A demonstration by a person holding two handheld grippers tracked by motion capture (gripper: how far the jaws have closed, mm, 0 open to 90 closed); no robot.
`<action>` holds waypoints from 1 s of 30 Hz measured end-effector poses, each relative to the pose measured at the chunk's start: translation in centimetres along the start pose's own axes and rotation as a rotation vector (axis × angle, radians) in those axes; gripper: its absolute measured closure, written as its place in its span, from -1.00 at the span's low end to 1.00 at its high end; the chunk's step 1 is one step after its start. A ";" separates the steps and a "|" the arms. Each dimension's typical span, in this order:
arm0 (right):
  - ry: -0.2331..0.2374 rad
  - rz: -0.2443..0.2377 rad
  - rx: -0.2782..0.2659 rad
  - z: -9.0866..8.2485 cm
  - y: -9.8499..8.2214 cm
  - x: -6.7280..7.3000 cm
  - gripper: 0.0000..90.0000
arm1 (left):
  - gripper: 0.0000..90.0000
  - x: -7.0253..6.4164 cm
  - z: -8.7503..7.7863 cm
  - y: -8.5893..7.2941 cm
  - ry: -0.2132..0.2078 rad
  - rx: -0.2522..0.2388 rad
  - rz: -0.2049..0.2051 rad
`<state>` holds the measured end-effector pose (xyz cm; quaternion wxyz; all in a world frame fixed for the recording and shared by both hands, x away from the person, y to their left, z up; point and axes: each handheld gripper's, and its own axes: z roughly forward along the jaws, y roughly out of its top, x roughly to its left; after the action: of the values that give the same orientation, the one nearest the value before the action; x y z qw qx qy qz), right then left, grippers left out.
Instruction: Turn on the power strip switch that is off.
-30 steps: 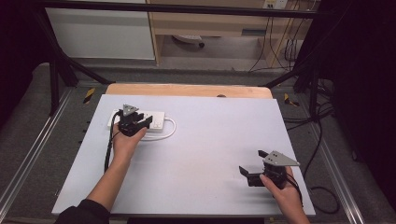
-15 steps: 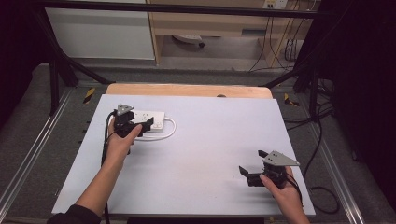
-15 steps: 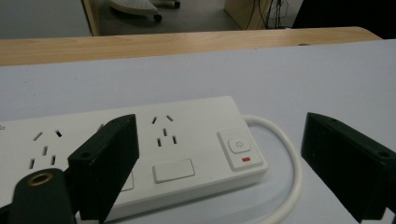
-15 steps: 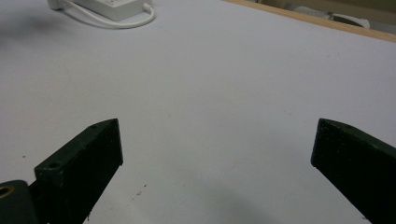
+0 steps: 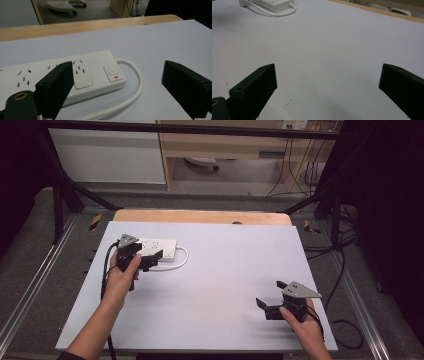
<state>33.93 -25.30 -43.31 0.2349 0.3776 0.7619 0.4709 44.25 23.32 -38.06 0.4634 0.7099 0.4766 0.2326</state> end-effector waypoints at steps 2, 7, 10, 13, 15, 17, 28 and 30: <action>0.000 0.003 0.002 0.0 0.0 0.0 -0.95 | -0.77 -0.1 -0.7 -0.1 -0.008 -0.004 0.014; -0.001 -0.001 0.005 0.1 0.0 0.1 -0.95 | -0.78 -0.1 -2.5 -0.6 -0.030 -0.028 0.003; 0.000 -0.002 0.008 0.1 0.0 0.1 -0.95 | -0.78 -0.2 -3.3 -0.9 -0.035 -0.038 0.009; -0.002 -0.005 0.008 0.2 0.0 0.1 -0.95 | -0.78 -0.5 -4.1 -1.3 -0.046 -0.045 0.015; -0.004 -0.002 0.007 0.1 0.0 0.1 -0.95 | -0.78 -0.6 -4.7 -1.7 -0.051 -0.055 0.016; -0.004 0.001 0.006 0.1 0.0 0.1 -0.95 | -0.78 -0.8 -5.2 -2.3 -0.059 -0.060 0.013; -0.007 0.007 0.002 0.1 0.0 0.0 -0.95 | -0.78 -2.6 -7.9 -6.8 -0.099 -0.034 0.064; -0.008 0.007 0.004 0.1 0.0 -0.1 -0.95 | -0.78 -2.9 -8.1 -7.5 -0.107 -0.032 0.060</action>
<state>34.01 -25.32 -43.39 0.2357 0.3826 0.7606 0.4685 33.26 25.10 -40.61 0.4921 0.7279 0.4260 0.2157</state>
